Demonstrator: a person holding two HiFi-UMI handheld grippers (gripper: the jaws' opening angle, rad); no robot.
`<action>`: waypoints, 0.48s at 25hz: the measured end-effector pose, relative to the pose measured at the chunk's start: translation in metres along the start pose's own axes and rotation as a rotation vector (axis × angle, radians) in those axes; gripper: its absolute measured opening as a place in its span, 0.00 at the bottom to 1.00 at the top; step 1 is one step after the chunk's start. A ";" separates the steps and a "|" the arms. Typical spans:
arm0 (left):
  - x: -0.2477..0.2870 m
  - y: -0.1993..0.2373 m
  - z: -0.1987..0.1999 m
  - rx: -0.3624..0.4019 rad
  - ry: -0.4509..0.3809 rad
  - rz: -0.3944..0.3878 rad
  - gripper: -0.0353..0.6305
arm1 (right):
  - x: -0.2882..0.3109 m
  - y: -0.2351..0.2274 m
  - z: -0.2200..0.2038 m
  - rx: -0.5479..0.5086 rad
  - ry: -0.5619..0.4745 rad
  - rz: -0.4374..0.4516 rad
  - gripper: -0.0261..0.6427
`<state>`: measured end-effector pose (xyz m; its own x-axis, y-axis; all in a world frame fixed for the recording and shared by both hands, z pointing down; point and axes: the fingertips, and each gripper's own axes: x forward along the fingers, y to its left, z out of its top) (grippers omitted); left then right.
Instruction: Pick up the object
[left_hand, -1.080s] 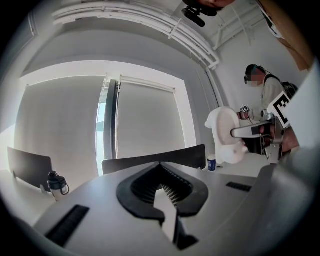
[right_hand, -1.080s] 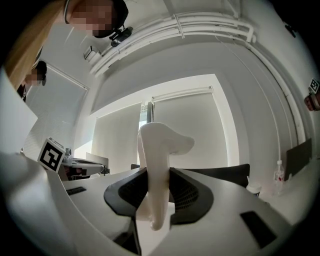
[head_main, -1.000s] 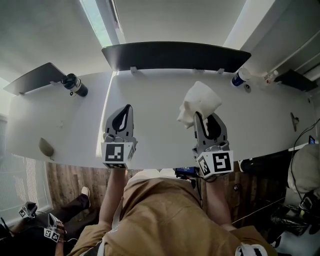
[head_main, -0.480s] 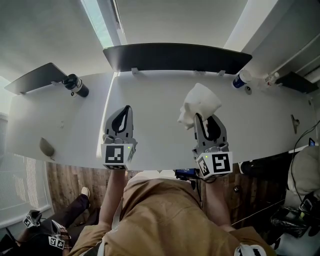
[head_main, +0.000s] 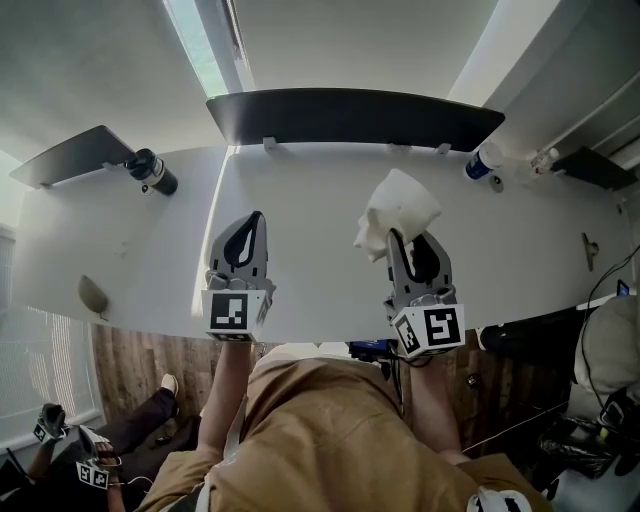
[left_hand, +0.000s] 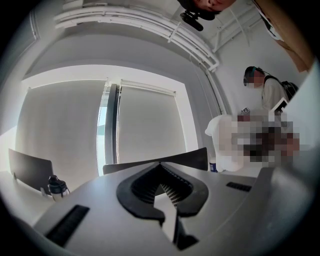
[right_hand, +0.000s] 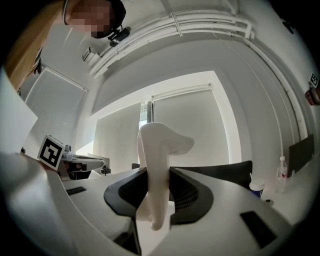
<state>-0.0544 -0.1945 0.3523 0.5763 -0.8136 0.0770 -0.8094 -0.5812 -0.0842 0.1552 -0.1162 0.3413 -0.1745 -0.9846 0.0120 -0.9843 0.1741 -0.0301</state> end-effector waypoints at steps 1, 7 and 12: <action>0.000 0.001 -0.001 -0.001 0.000 0.006 0.06 | 0.000 0.000 0.001 -0.002 -0.001 0.002 0.24; 0.002 0.000 -0.008 -0.012 0.002 0.019 0.06 | 0.001 -0.002 -0.002 0.008 0.001 0.010 0.24; 0.002 -0.001 -0.005 0.000 0.002 0.009 0.06 | 0.002 -0.004 -0.002 0.011 0.003 0.010 0.24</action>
<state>-0.0526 -0.1958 0.3573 0.5684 -0.8190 0.0780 -0.8148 -0.5735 -0.0849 0.1587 -0.1190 0.3438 -0.1840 -0.9828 0.0147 -0.9822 0.1832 -0.0414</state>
